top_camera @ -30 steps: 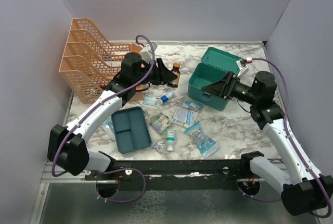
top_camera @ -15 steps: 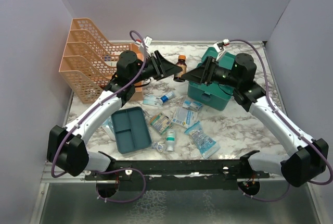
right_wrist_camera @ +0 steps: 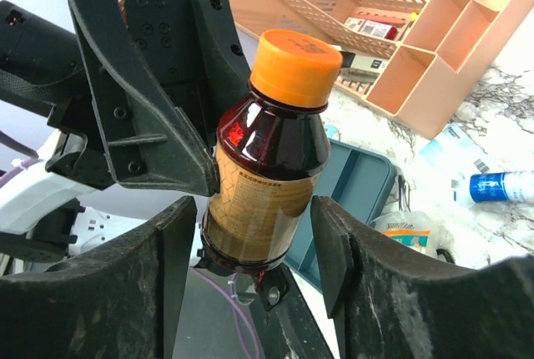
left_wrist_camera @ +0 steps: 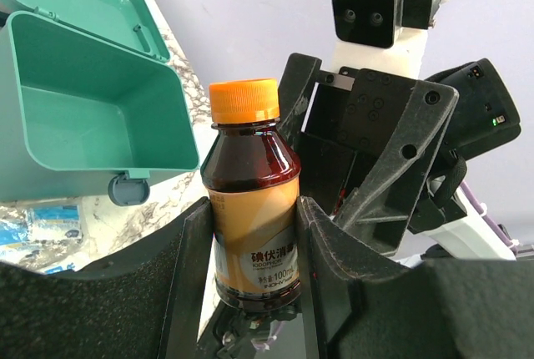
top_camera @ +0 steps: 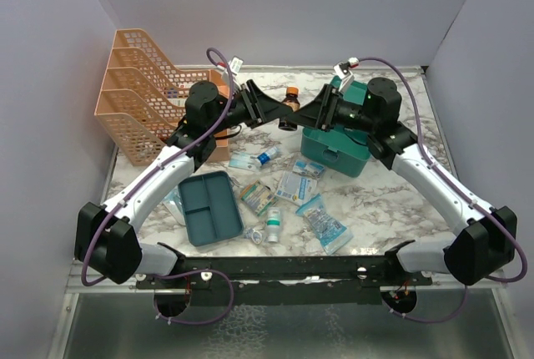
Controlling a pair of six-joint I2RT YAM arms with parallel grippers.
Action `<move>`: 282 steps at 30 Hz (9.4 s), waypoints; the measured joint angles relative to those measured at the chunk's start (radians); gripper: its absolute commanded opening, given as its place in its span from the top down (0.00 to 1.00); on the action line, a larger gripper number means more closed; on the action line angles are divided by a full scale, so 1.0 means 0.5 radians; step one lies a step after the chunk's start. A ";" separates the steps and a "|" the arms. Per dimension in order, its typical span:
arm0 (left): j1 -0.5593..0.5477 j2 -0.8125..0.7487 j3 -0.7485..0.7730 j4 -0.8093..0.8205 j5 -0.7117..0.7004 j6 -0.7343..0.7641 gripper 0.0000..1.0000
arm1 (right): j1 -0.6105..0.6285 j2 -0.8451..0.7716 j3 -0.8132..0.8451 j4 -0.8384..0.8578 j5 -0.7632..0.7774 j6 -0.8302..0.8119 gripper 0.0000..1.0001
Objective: Organize the medicine kit
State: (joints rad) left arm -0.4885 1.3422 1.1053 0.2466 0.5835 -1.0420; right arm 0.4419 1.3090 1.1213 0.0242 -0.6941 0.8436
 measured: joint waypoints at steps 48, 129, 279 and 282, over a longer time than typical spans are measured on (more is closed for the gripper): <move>0.184 -0.021 -0.108 -0.980 -0.110 0.903 0.04 | 0.031 0.394 0.199 -1.182 1.664 -0.026 0.68; 0.174 0.429 0.027 -0.523 -0.253 1.125 0.10 | -0.034 0.985 0.142 -0.822 0.993 -0.312 0.46; 0.202 -0.633 -0.596 -0.813 0.405 0.523 0.07 | 1.408 -0.191 -0.391 -0.340 1.888 -2.123 0.58; 0.202 -0.555 -0.600 -0.814 0.463 0.468 0.09 | 1.408 -0.155 -0.347 -0.364 1.859 -2.215 0.58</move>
State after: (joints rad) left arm -0.3874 1.0649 0.8055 -0.1604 0.8150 -0.8078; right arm 1.1461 1.2316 0.9478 -0.1577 0.2352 -0.2638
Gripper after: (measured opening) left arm 0.933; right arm 0.447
